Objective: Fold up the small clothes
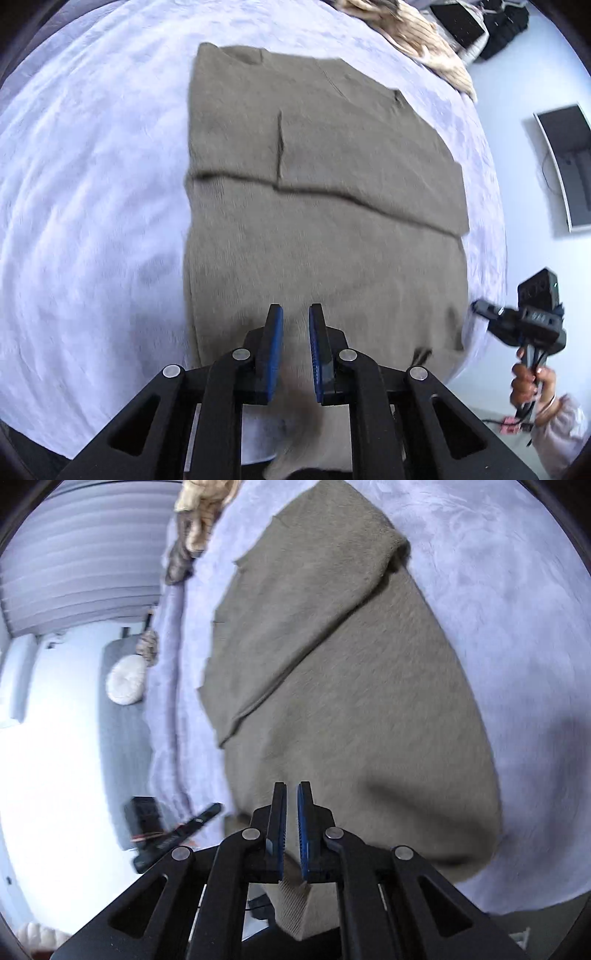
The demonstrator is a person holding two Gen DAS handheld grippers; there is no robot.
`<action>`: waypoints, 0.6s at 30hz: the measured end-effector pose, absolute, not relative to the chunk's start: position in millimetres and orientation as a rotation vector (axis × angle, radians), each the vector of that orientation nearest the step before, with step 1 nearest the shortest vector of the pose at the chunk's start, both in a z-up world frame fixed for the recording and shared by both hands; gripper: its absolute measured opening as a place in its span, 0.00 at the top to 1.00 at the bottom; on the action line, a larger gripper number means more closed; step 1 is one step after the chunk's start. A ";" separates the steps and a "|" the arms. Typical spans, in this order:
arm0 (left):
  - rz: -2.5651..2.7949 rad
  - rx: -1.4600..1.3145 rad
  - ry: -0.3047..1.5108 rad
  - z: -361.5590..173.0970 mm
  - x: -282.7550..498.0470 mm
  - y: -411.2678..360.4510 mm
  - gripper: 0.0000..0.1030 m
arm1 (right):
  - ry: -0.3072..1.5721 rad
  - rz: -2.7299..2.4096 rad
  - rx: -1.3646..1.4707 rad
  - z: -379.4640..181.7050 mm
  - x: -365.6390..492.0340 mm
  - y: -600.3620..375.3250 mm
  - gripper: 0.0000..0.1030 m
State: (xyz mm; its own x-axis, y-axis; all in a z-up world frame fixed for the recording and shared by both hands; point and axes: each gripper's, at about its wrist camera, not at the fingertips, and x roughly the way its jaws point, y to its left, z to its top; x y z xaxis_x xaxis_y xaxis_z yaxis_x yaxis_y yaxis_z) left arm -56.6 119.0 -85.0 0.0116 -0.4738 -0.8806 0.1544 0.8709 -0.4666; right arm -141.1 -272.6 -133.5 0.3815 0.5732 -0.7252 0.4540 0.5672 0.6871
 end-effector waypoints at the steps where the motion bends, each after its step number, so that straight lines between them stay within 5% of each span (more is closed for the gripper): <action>1: -0.488 -0.267 1.486 -84.2 -52.2 118.7 0.86 | 1.281 0.083 0.991 -131.2 -135.2 -274.6 0.90; 3: -0.501 -0.244 1.476 -78.4 -53.1 119.8 0.86 | 1.369 0.083 0.814 -125.6 -128.9 -257.3 0.89; 4: -0.522 -0.211 1.484 -75.8 -56.3 119.6 0.86 | 1.405 0.099 0.704 -121.1 -129.2 -248.3 0.81; 5: -0.533 -0.178 1.499 -77.6 -57.9 120.7 0.80 | 1.436 0.126 0.591 -116.0 -130.8 -235.2 0.54; 7: -0.553 -0.114 1.537 -76.5 -57.0 133.7 0.48 | 1.472 0.191 0.418 -111.1 -139.3 -211.5 0.25; 8: -0.555 -0.076 1.535 -74.3 -67.1 136.8 0.30 | 1.492 0.223 0.329 -109.2 -144.0 -198.5 0.25; 9: -0.559 -0.054 1.529 -71.3 -79.4 135.0 0.27 | 1.508 0.238 0.242 -109.5 -145.1 -185.7 0.25; 18: -0.613 -0.130 1.797 -127.9 -153.3 132.1 0.27 | 1.614 0.312 -0.377 -149.2 -154.5 -107.0 0.32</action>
